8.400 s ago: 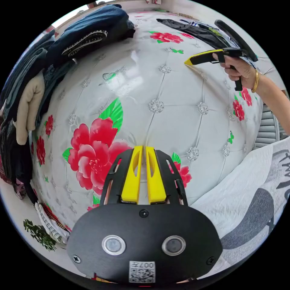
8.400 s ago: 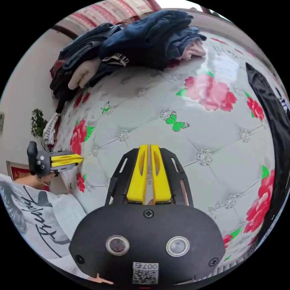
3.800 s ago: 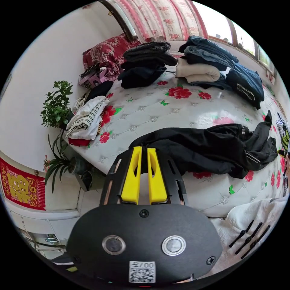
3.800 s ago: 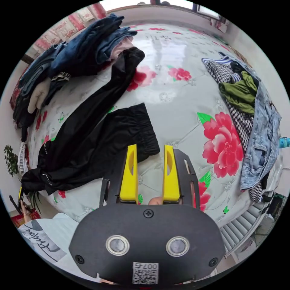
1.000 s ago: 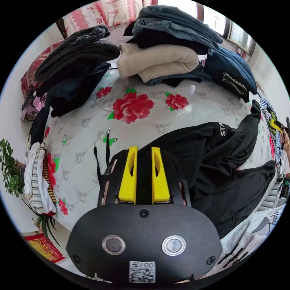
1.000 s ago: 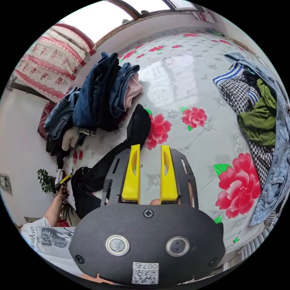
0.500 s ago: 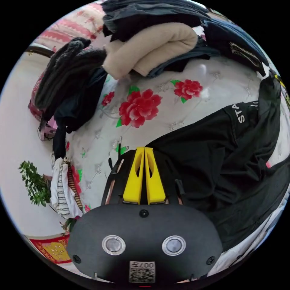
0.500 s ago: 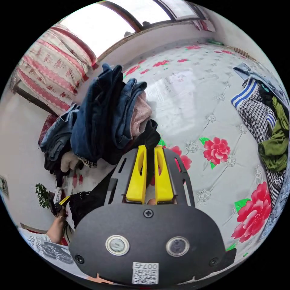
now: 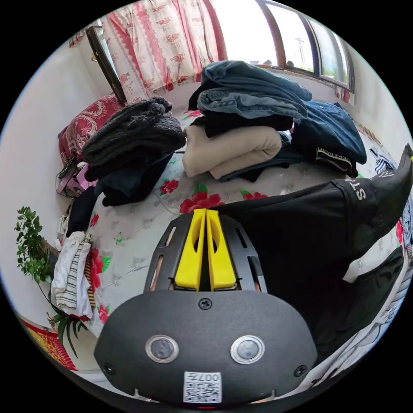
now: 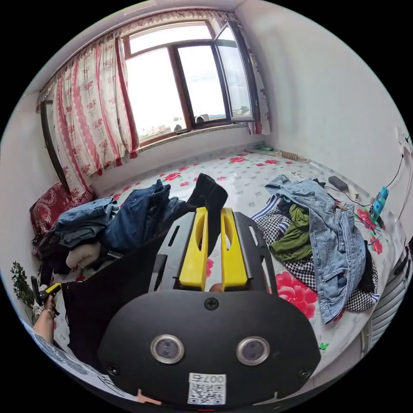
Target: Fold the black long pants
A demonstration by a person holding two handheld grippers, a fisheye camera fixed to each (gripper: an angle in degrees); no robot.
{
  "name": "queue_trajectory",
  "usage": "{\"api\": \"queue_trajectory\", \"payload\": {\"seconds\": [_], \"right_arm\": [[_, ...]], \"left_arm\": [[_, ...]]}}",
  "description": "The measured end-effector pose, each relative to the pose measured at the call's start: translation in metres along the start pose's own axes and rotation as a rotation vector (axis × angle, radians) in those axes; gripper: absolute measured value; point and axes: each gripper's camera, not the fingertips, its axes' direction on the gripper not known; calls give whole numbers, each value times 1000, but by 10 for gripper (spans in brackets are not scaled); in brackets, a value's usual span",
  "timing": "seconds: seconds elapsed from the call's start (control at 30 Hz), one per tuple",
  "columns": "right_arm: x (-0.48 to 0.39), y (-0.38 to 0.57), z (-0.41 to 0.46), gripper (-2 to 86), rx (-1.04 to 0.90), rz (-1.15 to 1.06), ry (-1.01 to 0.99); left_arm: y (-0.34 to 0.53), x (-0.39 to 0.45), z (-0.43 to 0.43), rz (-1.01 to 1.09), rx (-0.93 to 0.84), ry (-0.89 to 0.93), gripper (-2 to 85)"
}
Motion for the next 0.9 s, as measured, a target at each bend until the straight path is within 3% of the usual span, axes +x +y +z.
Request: {"api": "queue_trajectory", "payload": {"seconds": [0.1, 0.13, 0.23, 0.33, 0.5, 0.7, 0.77, 0.8, 0.9], "right_arm": [[14, -7, 80, 82, -160, 52, 71], [25, -4, 116, 85, -265, 89, 107], [50, 17, 177, 88, -523, 167, 196], [54, 34, 180, 87, -507, 193, 115], [35, 49, 195, 84, -552, 45, 13], [-32, 41, 237, 83, -625, -213, -104], [-49, 51, 261, 82, -740, -260, -49], [-52, 50, 257, 81, -663, -276, -54], [-48, 50, 264, 76, -677, -285, 0]], "left_arm": [[-27, 14, 65, -18, -144, 86, -9], [-34, 17, 90, -43, -248, 75, -9], [-34, 12, 110, -81, -343, -33, -9], [-16, -7, 82, -126, -260, -83, -10], [30, -21, 49, -92, -206, -89, -10], [60, -6, 58, -41, -329, -102, -10], [66, -10, 66, -43, -369, -115, -10], [69, -16, 75, -50, -417, -108, -10], [68, -37, 81, -78, -404, -74, -10]]}}
